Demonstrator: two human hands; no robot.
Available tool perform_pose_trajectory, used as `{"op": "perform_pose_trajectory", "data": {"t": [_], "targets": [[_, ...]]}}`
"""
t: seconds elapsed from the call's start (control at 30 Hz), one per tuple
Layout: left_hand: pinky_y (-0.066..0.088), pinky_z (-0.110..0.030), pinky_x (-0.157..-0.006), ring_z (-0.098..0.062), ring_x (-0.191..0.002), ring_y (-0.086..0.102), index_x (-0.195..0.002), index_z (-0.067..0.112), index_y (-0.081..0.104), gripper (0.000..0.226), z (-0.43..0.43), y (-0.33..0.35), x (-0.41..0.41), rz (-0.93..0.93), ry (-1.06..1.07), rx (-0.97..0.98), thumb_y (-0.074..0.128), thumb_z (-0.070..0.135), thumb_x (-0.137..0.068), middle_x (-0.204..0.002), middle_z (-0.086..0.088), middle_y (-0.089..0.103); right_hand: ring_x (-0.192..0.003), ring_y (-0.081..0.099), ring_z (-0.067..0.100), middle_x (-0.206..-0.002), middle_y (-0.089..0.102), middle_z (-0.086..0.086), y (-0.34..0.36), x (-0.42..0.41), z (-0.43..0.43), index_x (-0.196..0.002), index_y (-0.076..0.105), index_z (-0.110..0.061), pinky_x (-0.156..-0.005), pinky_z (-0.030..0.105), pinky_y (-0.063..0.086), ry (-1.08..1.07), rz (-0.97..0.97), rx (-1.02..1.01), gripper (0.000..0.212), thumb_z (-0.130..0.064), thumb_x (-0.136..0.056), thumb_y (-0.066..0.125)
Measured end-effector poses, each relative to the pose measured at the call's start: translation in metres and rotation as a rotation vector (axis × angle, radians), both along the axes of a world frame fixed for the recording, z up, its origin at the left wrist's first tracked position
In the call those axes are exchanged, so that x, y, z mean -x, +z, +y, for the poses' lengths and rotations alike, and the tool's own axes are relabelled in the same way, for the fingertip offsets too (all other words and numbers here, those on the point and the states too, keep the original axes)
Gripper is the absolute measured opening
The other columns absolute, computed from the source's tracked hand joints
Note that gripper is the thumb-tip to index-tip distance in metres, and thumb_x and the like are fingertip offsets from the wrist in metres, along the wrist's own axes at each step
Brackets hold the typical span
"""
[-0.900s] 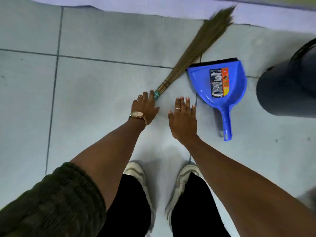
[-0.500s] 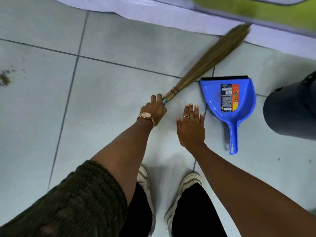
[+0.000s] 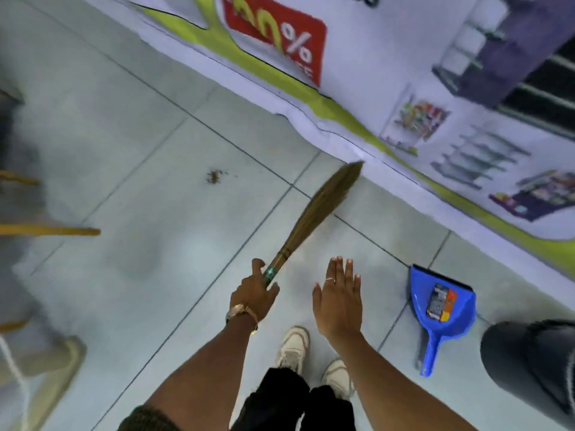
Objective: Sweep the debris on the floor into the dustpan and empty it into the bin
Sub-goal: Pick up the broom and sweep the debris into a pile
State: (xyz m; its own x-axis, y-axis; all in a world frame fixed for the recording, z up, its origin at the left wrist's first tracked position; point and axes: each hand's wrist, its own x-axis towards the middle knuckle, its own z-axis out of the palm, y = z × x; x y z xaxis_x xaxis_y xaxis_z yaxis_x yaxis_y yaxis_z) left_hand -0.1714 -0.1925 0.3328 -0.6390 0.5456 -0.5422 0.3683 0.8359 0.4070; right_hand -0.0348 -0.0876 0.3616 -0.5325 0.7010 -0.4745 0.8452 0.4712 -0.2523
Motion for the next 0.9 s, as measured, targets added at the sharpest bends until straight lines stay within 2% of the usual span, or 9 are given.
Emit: {"op": "perform_pose_trajectory", "data": {"t": [0.07,0.17,0.33,0.47,0.6,0.73,0.9], "targets": [[0.053,-0.043,-0.073,-0.038,-0.089,0.064,-0.137,0.025,0.033,0.053,-0.027,0.021,0.026,-0.008,0.124,-0.043,0.055,0.033,-0.09,-0.103,-0.017,0.067,-0.153,-0.002,0.026,-0.164,0.005,0.009,0.024,0.03,-0.016,-0.155,0.006,-0.006,-0.126,0.041,0.004,0.094,0.023,-0.003,0.064,-0.037,-0.102,0.027],[0.051,-0.046,-0.081,-0.038,-0.102,0.06,-0.147,0.03,0.028,0.057,-0.055,0.037,0.077,0.089,0.21,-0.077,0.05,0.03,-0.095,-0.116,-0.016,0.06,-0.153,-0.003,0.026,-0.164,0.005,0.009,0.04,0.081,-0.035,-0.155,0.006,-0.006,-0.125,0.041,0.003,0.195,0.05,-0.004,0.064,-0.036,-0.102,0.027],[0.047,-0.05,-0.084,-0.043,-0.104,0.057,-0.149,0.033,0.025,0.054,-0.093,0.013,0.187,0.198,0.433,-0.027,0.042,0.034,-0.099,-0.116,-0.021,0.057,-0.153,-0.005,0.026,-0.165,0.002,0.009,0.015,0.183,-0.05,-0.155,0.004,-0.006,-0.126,0.042,0.001,0.269,0.071,-0.02,0.064,-0.036,-0.103,0.026],[0.047,-0.052,-0.085,-0.045,-0.102,0.056,-0.15,0.031,0.023,0.052,-0.123,-0.049,0.257,0.226,0.553,0.034,0.039,0.032,-0.1,-0.115,-0.025,0.056,-0.153,-0.006,0.024,-0.165,-0.001,0.009,-0.05,0.253,-0.042,-0.155,0.001,-0.006,-0.126,0.042,0.002,0.277,0.029,-0.05,0.064,-0.037,-0.103,0.024],[0.043,-0.055,-0.094,-0.049,-0.11,0.052,-0.15,0.028,0.023,0.052,-0.146,-0.132,0.299,0.197,0.615,0.111,0.039,0.03,-0.1,-0.123,-0.031,0.053,-0.153,-0.006,0.025,-0.165,-0.001,0.01,-0.126,0.285,-0.033,-0.155,0.002,-0.006,-0.126,0.043,0.002,0.204,-0.036,-0.037,0.065,-0.037,-0.103,0.025],[0.043,-0.055,-0.097,-0.049,-0.114,0.051,-0.15,0.03,0.024,0.053,-0.14,-0.222,0.31,0.134,0.626,0.12,0.04,0.028,-0.1,-0.124,-0.031,0.054,-0.152,-0.008,0.027,-0.164,-0.004,0.011,-0.208,0.293,-0.028,-0.155,0.0,-0.005,-0.125,0.045,0.0,0.24,-0.105,-0.038,0.064,-0.035,-0.104,0.025],[0.05,-0.052,-0.088,-0.045,-0.102,0.058,-0.149,0.036,0.023,0.053,-0.1,-0.299,0.293,0.11,0.606,-0.003,0.04,0.029,-0.099,-0.111,-0.026,0.062,-0.152,-0.01,0.027,-0.164,-0.005,0.01,-0.268,0.305,-0.014,-0.155,-0.002,-0.005,-0.125,0.045,-0.001,0.259,-0.127,-0.071,0.063,-0.035,-0.104,0.024]]}}
